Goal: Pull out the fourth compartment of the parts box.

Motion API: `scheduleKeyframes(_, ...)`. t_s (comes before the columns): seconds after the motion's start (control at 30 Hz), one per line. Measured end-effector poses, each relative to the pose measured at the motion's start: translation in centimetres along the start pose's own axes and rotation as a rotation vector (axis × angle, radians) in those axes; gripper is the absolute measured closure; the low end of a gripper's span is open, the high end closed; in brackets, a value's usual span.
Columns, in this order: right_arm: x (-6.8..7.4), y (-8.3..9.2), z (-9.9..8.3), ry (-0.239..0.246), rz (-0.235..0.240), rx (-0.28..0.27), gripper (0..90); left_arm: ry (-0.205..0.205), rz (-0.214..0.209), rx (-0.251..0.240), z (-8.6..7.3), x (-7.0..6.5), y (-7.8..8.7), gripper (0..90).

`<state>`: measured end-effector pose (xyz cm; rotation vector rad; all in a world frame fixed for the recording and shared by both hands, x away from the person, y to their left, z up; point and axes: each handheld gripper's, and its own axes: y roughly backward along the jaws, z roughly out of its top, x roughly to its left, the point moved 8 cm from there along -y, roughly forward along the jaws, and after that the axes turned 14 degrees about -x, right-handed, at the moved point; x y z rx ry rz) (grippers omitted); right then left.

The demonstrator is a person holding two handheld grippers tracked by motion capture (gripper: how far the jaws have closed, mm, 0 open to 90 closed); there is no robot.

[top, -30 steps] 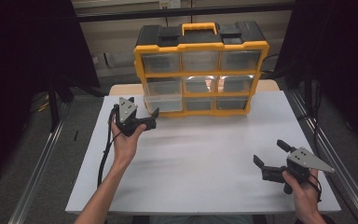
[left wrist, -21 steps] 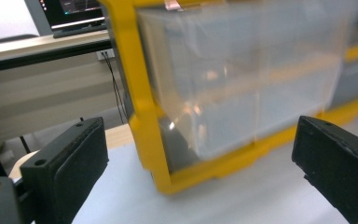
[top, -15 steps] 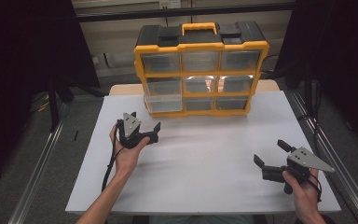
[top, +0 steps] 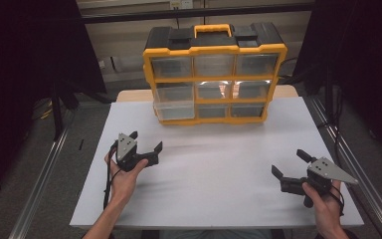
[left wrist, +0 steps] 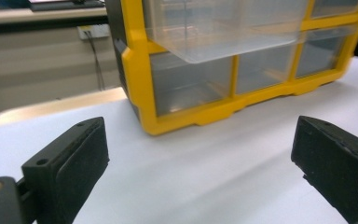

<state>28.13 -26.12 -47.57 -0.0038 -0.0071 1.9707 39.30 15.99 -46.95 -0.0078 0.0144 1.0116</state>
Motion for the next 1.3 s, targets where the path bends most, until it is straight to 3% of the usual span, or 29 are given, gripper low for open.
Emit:
scheduleKeyframes(0.07, 0.1, 0.0, 0.0, 0.002, -0.001, 0.0, 0.1, 0.005, -0.007, -0.014, 0.1, 0.0, 0.7, 4.7)
scheduleKeyframes(0.1, 0.1, 0.0, 0.0, 0.003, -0.002, 0.0, 0.1, -0.032, -0.007, -0.003, 0.2, 0.1, 1.3, 4.7)
scheduleKeyframes(0.2, 0.0, 0.0, 0.0, 0.001, -0.005, 0.0, 0.0, -0.001, -0.024, -0.025, 0.3, -0.1, 2.1, 4.5)
scheduleKeyframes(0.27, 0.1, 0.1, 0.0, -0.009, -0.006, 0.003, 0.0, -0.03, -0.009, -0.028, 0.4, 0.2, 2.7, 3.9)
scheduleKeyframes(0.53, -0.1, 0.1, 0.0, -0.006, -0.007, -0.001, 0.0, -0.015, 0.012, -0.011, 0.0, 0.9, 4.5, 3.4)
scheduleKeyframes(0.8, -0.2, 0.2, 0.0, -0.009, -0.009, 0.002, 0.0, -0.011, 0.083, -0.016, 0.1, 1.7, 7.3, 4.2)
scheduleKeyframes(0.83, -0.3, 0.2, 0.0, -0.01, -0.011, 0.001, 0.0, -0.052, 0.077, -0.004, 0.2, 2.0, 7.9, 4.2)
scheduleKeyframes(0.9, -0.3, 0.1, 0.0, -0.003, -0.015, -0.004, 0.0, -0.041, 0.086, -0.011, 0.2, 2.0, 8.4, 4.1)
scheduleKeyframes(1.0, -0.3, 0.1, 0.0, -0.002, -0.013, 0.001, 0.0, -0.018, 0.09, -0.012, 0.1, 2.3, 9.0, 4.1)
scheduleKeyframes(1.1, -0.2, 0.1, 0.0, -0.003, -0.011, 0.001, 0.0, -0.04, 0.1, -0.011, 0.2, 2.3, 9.6, 4.2)
scheduleKeyframes(1.23, -0.3, 0.0, -0.1, -0.005, -0.013, 0.002, 0.0, -0.011, 0.086, -0.009, 0.1, 2.0, 9.2, 4.2)
scheduleKeyframes(1.3, -0.2, -0.1, -0.1, -0.004, -0.005, 0.002, 0.0, 0.002, 0.101, -0.016, 0.1, 1.9, 9.0, 4.2)
